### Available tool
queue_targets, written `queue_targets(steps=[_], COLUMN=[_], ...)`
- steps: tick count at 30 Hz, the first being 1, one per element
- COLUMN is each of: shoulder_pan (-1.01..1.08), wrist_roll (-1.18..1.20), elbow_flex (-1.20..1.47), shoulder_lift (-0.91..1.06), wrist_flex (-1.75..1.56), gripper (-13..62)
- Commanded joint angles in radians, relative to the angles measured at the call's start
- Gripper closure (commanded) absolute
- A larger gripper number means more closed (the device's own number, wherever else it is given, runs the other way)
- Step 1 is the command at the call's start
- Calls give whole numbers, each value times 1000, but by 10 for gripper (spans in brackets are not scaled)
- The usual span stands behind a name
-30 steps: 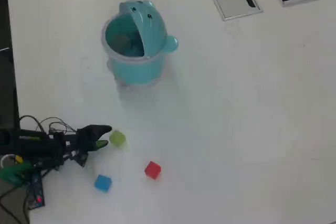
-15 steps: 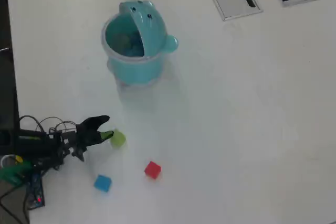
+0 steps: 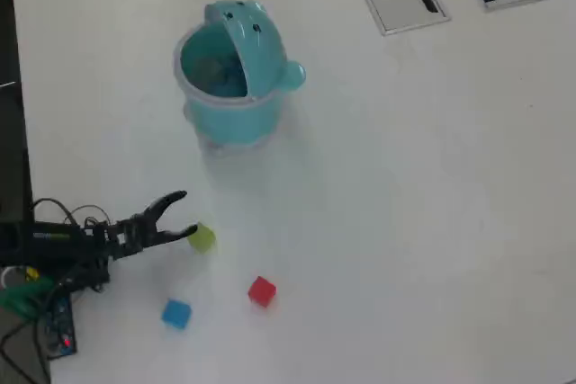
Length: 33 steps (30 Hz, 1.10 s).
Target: Grasp RGB lego blocks and put them in the bin one by one.
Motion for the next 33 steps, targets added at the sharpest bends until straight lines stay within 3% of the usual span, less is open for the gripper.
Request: queue_targets(steps=[1, 6, 10, 17, 33], shoulder_pan=[9, 64, 91, 117, 308], wrist_roll=[-92, -181, -264, -439, -641], elbow_flex=[-115, -232, -390, -454, -607], shoulder_lift=[58, 40, 38, 44, -184], wrist_flex=[37, 97, 344, 554, 629], gripper=[172, 172, 171, 163, 163])
